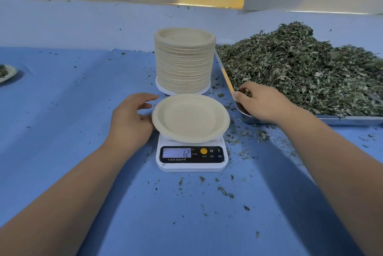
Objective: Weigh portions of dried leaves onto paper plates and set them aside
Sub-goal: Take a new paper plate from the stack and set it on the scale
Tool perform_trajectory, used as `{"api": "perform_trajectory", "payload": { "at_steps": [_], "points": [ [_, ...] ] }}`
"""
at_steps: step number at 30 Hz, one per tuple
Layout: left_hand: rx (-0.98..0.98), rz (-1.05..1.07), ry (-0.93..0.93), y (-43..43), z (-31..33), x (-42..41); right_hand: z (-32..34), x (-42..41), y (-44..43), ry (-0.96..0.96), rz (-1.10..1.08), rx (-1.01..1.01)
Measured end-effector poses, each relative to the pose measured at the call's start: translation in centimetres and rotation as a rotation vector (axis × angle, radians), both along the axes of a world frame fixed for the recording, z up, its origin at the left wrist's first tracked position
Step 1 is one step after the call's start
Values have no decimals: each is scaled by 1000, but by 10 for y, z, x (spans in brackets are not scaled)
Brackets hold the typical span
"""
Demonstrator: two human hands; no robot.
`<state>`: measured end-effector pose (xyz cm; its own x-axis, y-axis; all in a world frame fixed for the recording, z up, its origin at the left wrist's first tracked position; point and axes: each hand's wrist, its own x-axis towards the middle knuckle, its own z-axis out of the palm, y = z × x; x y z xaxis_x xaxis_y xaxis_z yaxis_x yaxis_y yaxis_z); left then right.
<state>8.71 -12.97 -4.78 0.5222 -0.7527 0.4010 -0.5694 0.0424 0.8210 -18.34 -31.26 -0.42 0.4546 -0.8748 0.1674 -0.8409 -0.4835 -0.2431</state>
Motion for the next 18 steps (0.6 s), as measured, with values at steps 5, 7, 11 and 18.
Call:
{"api": "perform_trajectory", "payload": {
  "at_steps": [5, 7, 11, 18],
  "points": [
    [-59, 50, 336, -1, 2, -1, 9, 19, -14, 21, 31, 325],
    [-82, 46, 420, -1, 1, -1, 9, 20, -13, 58, 65, 370],
    [-71, 45, 422, -2, 0, -1, 14, 15, -10, 258, 66, 236],
    [-72, 47, 431, -6, -1, 1, 20, -13, -8, 185, -151, -21]
  ]
}}
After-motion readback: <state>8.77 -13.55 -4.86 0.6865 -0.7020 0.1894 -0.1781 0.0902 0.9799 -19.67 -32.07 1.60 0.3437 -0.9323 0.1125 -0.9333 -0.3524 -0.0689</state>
